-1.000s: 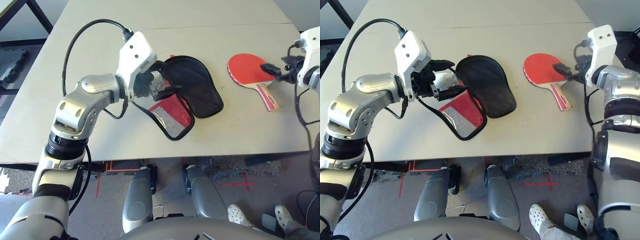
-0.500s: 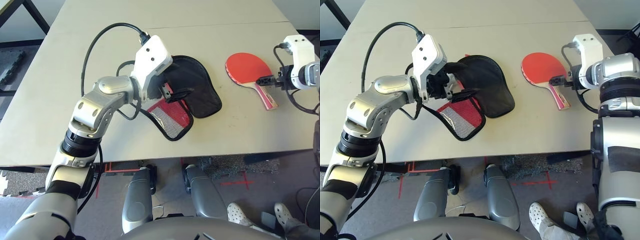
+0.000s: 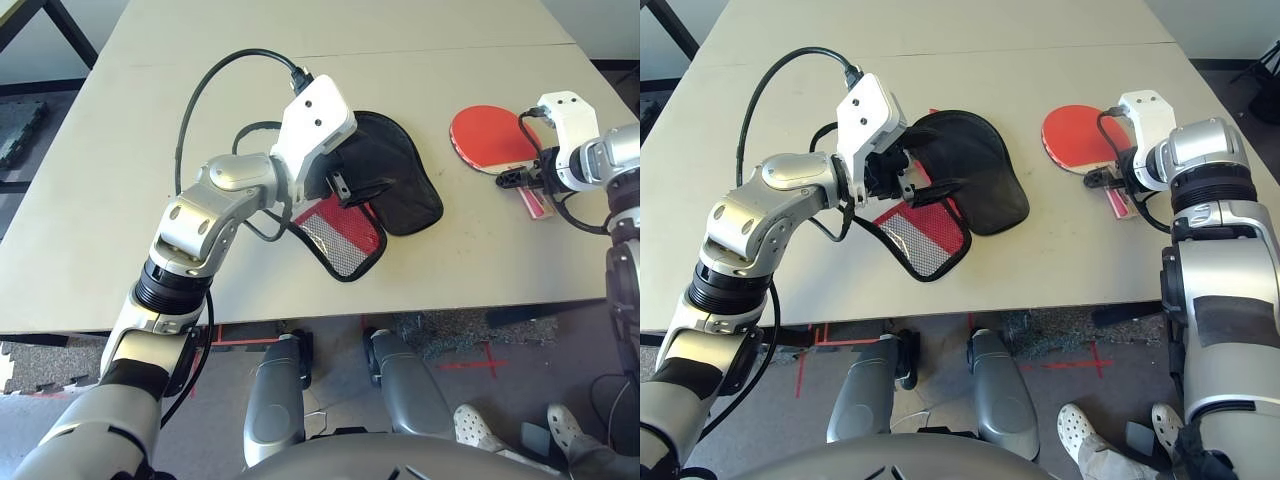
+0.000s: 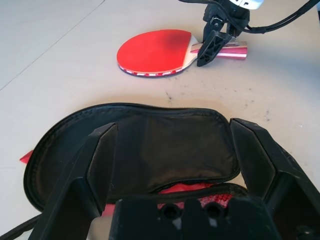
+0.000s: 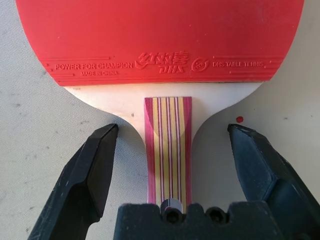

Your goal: Store the ping-pong paddle in its case and zip it.

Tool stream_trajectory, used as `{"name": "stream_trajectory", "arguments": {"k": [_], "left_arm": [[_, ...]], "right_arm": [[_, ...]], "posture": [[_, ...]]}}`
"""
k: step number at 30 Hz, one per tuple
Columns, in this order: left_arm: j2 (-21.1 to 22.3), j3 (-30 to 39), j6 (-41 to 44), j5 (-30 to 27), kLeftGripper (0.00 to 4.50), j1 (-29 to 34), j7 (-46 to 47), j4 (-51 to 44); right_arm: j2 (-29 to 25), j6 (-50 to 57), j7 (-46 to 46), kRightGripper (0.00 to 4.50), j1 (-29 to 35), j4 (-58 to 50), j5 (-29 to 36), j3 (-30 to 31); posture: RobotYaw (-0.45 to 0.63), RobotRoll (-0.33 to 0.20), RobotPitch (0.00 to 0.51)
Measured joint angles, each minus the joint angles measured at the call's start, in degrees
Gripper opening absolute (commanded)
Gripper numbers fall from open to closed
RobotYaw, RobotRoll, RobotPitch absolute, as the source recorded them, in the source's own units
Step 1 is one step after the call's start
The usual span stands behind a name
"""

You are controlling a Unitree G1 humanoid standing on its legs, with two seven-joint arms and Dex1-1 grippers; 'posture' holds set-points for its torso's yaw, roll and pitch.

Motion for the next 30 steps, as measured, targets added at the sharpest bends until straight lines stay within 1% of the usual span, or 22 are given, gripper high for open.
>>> {"name": "stream_trajectory", "arguments": {"k": [1,2,5,7,11,14,17,18,20,24,30], "left_arm": [[-0.01,-0.01,-0.02,0.1,4.5,0.0,0.0,0.0],[-0.01,-0.07,-0.16,0.31,4.5,0.0,0.0,0.02],[0.0,-0.38,-0.45,0.87,4.5,0.01,-0.01,0.14],[0.0,-0.39,-0.69,1.11,4.5,0.0,-0.02,0.35],[0.06,-0.39,-0.79,1.24,4.5,0.01,-0.07,0.69],[0.19,-0.39,-0.95,1.34,4.5,0.03,-0.14,0.86],[0.17,-0.41,-1.21,1.52,4.5,0.03,-0.12,0.95],[0.17,-0.41,-1.21,1.54,4.5,0.03,-0.1,0.95],[0.27,-0.39,-1.21,1.74,4.5,0.06,0.0,0.96],[0.61,-0.39,-1.21,1.96,4.5,0.23,0.0,0.94],[1.22,-0.33,-1.21,2.35,4.5,0.46,0.02,0.93]], "right_arm": [[0.04,0.23,0.09,3.36,0.27,-0.6,0.15,-0.05],[0.04,0.32,0.09,2.96,0.57,-1.25,0.44,-0.08],[0.01,0.67,0.01,1.95,1.77,-3.46,0.59,-0.09],[0.0,0.89,-0.05,1.33,2.32,-4.95,0.66,-0.09],[-0.05,1.44,-0.15,1.29,3.36,-8.1,0.7,-0.08],[0.21,1.78,-0.14,1.29,4.84,-13.8,1.5,-0.33],[2.28,3.02,-0.83,1.26,5.71,-22.38,3.59,-1.2],[2.57,3.18,-1.02,1.24,5.88,-23.31,3.76,-1.41],[4.77,5.71,-2.49,1.22,7.04,-28.7,5.05,-2.67],[10.67,10.29,-5.78,1.21,9.15,-38.15,7.14,-2.72],[16.03,13.18,-10.79,1.21,12.76,-49.02,7.93,-1.84]], "posture": [[0.01,0.0,0.226],[0.01,0.0,0.226],[0.01,0.0,0.226],[0.01,0.0,0.225],[0.01,0.0,0.222],[0.02,0.0,0.222],[0.02,0.0,0.221],[0.02,0.0,0.221],[0.04,0.0,0.221],[0.05,0.0,0.222],[0.06,0.0,0.223]]}}
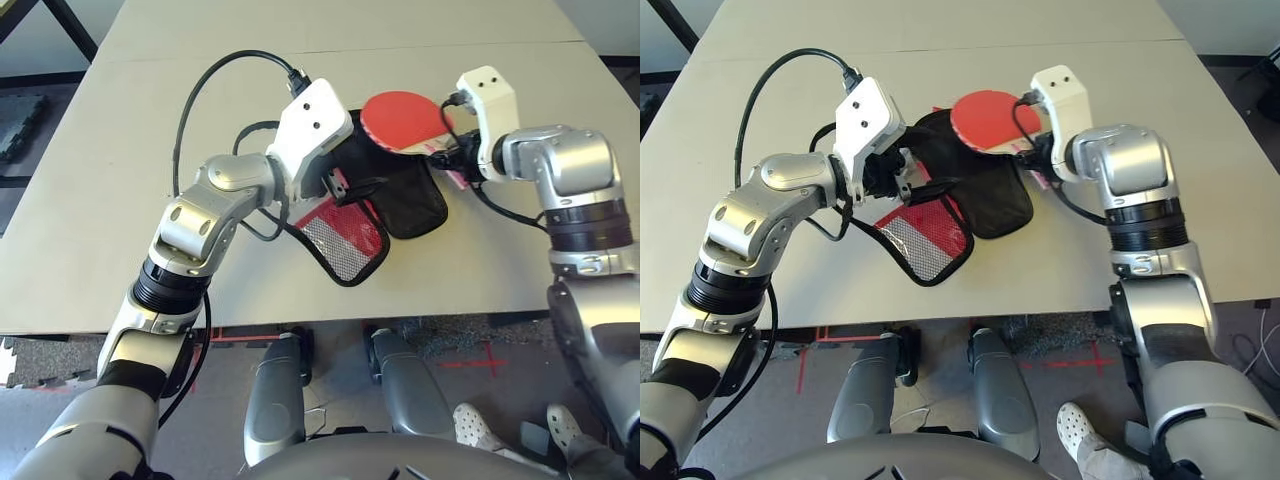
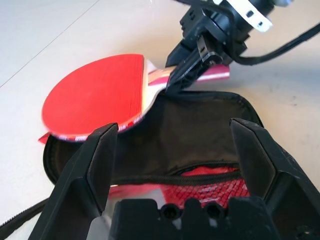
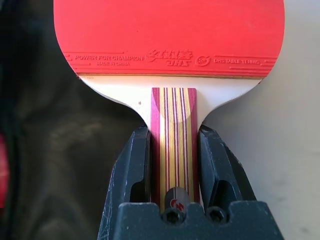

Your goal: Store the ping-pong paddle in its case and zip it.

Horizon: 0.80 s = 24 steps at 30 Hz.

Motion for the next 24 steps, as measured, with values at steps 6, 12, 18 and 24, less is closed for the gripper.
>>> {"name": "stream_trajectory", "arguments": {"k": [6,12,18,24], "left_arm": [[0.11,0.0,0.03,0.1,4.5,0.48,0.22,-0.09],[0.11,0.0,0.03,0.25,4.5,0.51,0.58,-0.1],[0.12,0.0,0.03,0.49,4.5,0.65,0.72,-0.11],[0.11,0.0,0.03,0.65,4.5,0.67,0.74,-0.11]], "right_arm": [[3.7,2.5,-4.22,1.21,3.25,-4.63,0.2,1.69],[5.18,4.91,-6.88,1.2,3.98,-6.93,0.75,1.69],[6.09,7.75,-8.46,1.19,5.45,-8.9,2.24,1.69],[8.07,11.51,-10.86,1.53,5.44,-8.98,3.38,0.99]], "posture": [[0.07,0.0,0.225],[0.07,0.0,0.226],[0.07,0.0,0.225],[0.07,0.0,0.222]]}}
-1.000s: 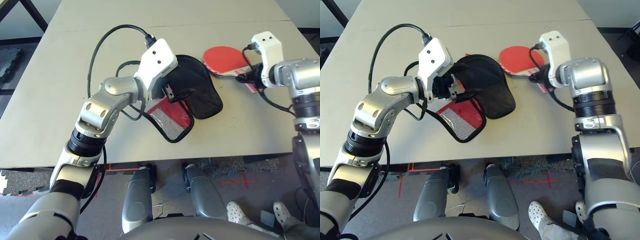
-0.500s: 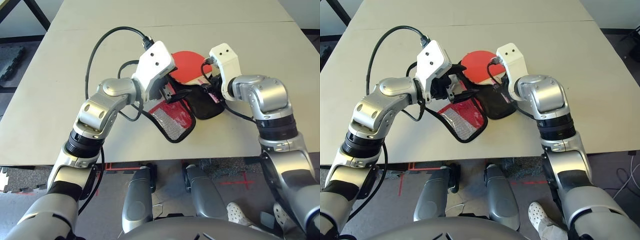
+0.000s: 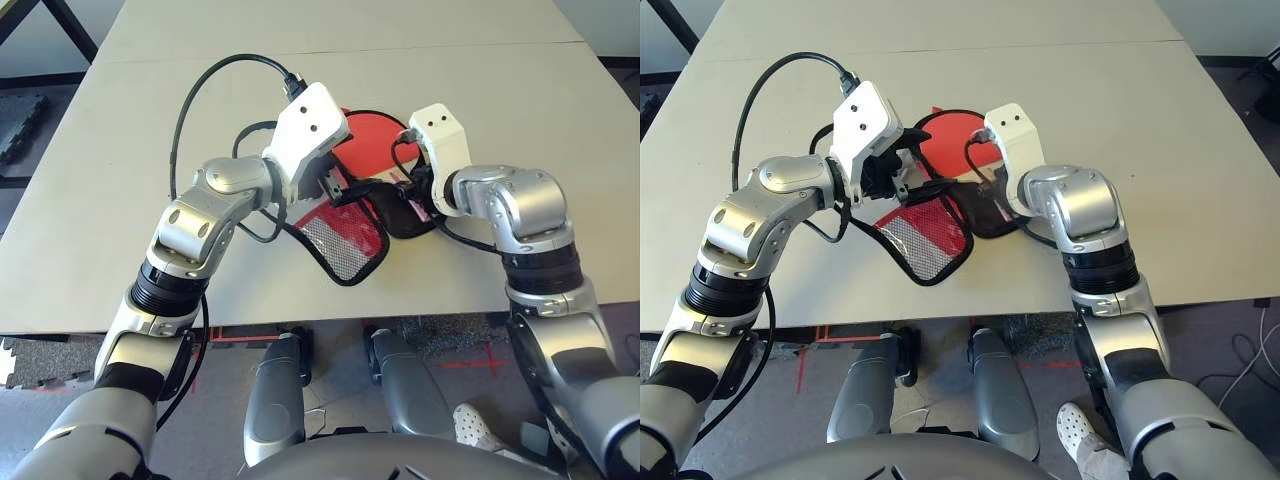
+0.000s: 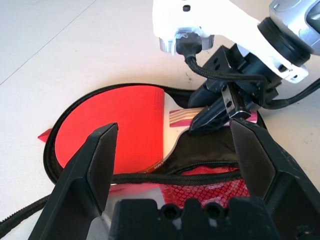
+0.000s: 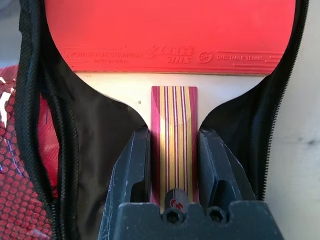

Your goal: Store the ping-pong paddle in its case and zip it.

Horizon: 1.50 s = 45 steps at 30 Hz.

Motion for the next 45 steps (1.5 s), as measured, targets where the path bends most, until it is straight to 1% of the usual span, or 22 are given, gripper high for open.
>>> {"name": "stream_trajectory", "arguments": {"k": [1,4,5,8,9,11,13,14,15,16,18,21,22,25,28,31,33,35,38,40,42,45], "left_arm": [[0.0,0.0,0.0,0.01,4.5,0.01,0.0,0.0],[0.04,0.0,0.0,0.02,4.5,0.04,0.0,-0.05],[0.07,0.01,0.0,0.02,4.5,0.04,0.0,-0.12],[0.42,0.37,0.31,-0.12,4.5,-0.01,-0.01,-0.79],[0.72,0.88,0.69,-0.38,4.5,-0.28,-0.11,-1.12],[2.15,2.24,1.22,-0.75,4.5,-1.43,-0.35,-2.15],[4.98,4.32,2.4,-2.07,4.5,-4.04,-1.74,-2.95],[7.35,5.57,2.91,-2.71,4.5,-5.18,-2.71,-3.44],[12.82,10.92,3.54,-3.79,4.5,-7.16,-4.43,-4.21],[12.96,11.52,3.56,-3.81,4.5,-7.28,-4.45,-4.21],[16.74,12.61,3.19,-4.13,4.5,-6.79,-6.16,-4.35],[26.29,16.46,-0.15,-3.02,4.5,-0.99,-9.19,-2.4],[29.64,18.74,-1.59,-2.02,4.5,2.16,-9.59,-0.71],[33.97,23.26,-4.56,-0.55,4.5,9.4,-10.38,2.75],[35.34,24.35,-8.64,1.06,4.5,16.62,-11.31,5.24],[35.01,23.97,-10.62,2.44,4.5,20.57,-11.37,6.98],[33.41,22.92,-11.28,2.82,4.5,20.81,-11.12,6.97],[30.91,20.82,-11.7,3.14,4.5,20.65,-10.37,6.41],[25.02,14.84,-11.77,4.35,4.5,20.03,-8.98,4.81],[20.64,10.85,-10.85,4.47,4.5,18.81,-8.47,3.49],[17.71,8.72,-9.42,4.12,4.5,16.48,-8.18,1.65],[15.11,6.7,-7.23,3.66,4.5,11.75,-8.14,-0.63]], "right_arm": [[0.47,0.78,-0.4,1.92,-0.03,0.0,0.23,-0.49],[0.72,3.17,-0.12,2.84,-0.87,0.23,1.98,-1.79],[0.24,3.87,0.26,3.3,-1.2,0.24,2.92,-2.0],[-2.62,4.71,2.09,4.32,-1.51,0.28,4.94,-2.15],[-4.42,4.77,3.51,4.46,-1.92,0.37,6.11,-2.09],[-8.06,4.79,6.17,4.46,-2.86,0.44,8.09,-2.23],[-12.67,3.31,10.07,4.46,-3.47,1.43,10.59,-1.92],[-14.96,1.87,12.13,4.46,-3.55,2.29,11.58,-1.7],[-19.76,-1.73,15.78,4.46,-3.59,4.71,12.38,-1.99],[-19.98,-1.95,15.88,4.46,-3.62,4.85,12.36,-2.11],[-20.78,-5.8,18.83,4.46,-4.13,6.63,13.03,-1.46],[-22.47,-12.98,22.17,4.46,-4.73,11.1,12.99,-1.33],[-22.78,-15.37,22.65,4.46,-5.04,13.19,12.77,-1.48],[-22.72,-20.02,23.04,4.46,-5.74,17.29,12.13,-1.73],[-21.62,-24.46,23.09,4.46,-6.54,21.54,11.88,-2.41],[-20.0,-28.64,21.58,4.46,-7.75,26.35,11.79,-5.03],[-19.35,-31.03,20.52,4.46,-8.81,28.74,11.7,-6.5],[-18.79,-33.86,19.78,4.46,-9.32,30.21,11.7,-7.98],[-18.69,-37.29,18.31,4.46,-9.45,32.49,11.61,-9.74],[-18.63,-40.54,16.86,4.46,-9.4,33.76,10.38,-10.24],[-18.69,-43.67,15.47,4.46,-9.37,35.05,9.1,-10.66],[-18.83,-47.7,14.33,4.46,-9.36,37.88,8.05,-11.46]], "posture": [[0.07,0.0,0.222],[0.08,0.0,0.22],[0.08,0.0,0.22],[0.09,0.0,0.217],[0.09,0.0,0.217],[0.1,0.0,0.215],[0.11,0.0,0.212],[0.11,0.0,0.212],[0.11,0.0,0.212],[0.12,0.0,0.208],[0.13,0.0,0.207],[0.14,0.0,0.209],[0.14,0.0,0.209],[0.15,0.0,0.213],[0.15,0.0,0.216],[0.15,0.0,0.217],[0.14,0.0,0.217],[0.13,0.0,0.216],[0.12,0.0,0.216],[0.1,0.0,0.217],[0.1,0.0,0.217],[0.09,0.0,0.218]]}}
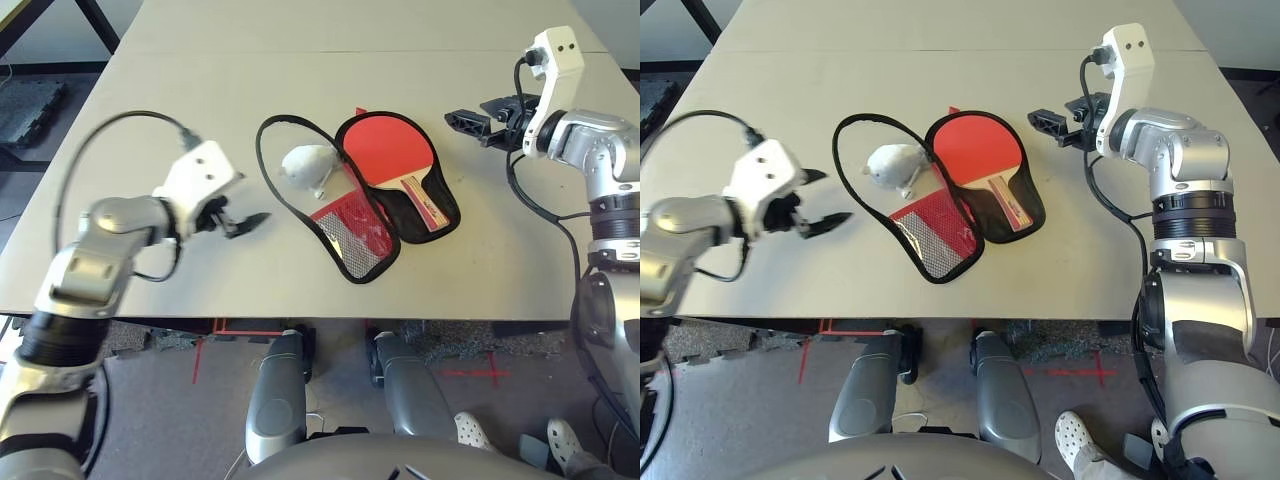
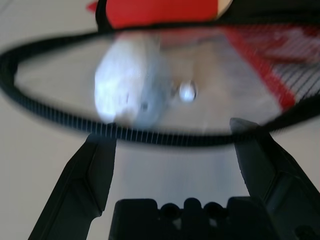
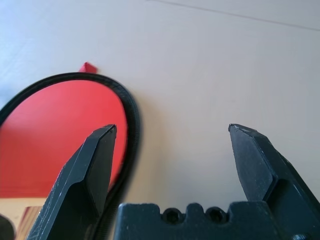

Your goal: Store the ping-pong paddle in its case and zip it.

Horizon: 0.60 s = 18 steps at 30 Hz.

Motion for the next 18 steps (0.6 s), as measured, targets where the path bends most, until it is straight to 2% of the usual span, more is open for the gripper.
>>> {"name": "stream_trajectory", "arguments": {"k": [5,9,13,15,18], "left_arm": [[-6.57,-3.79,3.4,-1.19,4.5,-7.42,-0.13,-0.91],[-16.63,-10.12,1.28,0.57,4.5,-14.83,1.15,5.87],[-24.33,-13.46,-3.61,4.6,4.5,-17.99,5.0,15.32],[-26.56,-15.08,-6.35,6.91,4.5,-17.51,6.92,17.83],[-26.28,-16.05,-7.68,8.13,4.5,-15.07,7.14,18.1]], "right_arm": [[-0.19,-1.74,0.54,4.46,-0.03,6.36,1.18,-4.25],[0.06,-3.53,1.45,4.46,-0.85,10.65,3.7,-8.12],[-0.46,-3.87,2.91,4.46,-1.04,11.14,4.14,-8.45],[-1.57,-1.71,6.17,4.46,-1.01,11.03,5.57,-8.61],[-3.44,3.2,10.71,4.46,-0.71,10.62,7.94,-9.31]], "posture": [[0.07,0.0,0.222],[0.05,0.0,0.22],[0.02,0.0,0.22],[0.02,0.0,0.221],[0.02,0.0,0.223]]}}
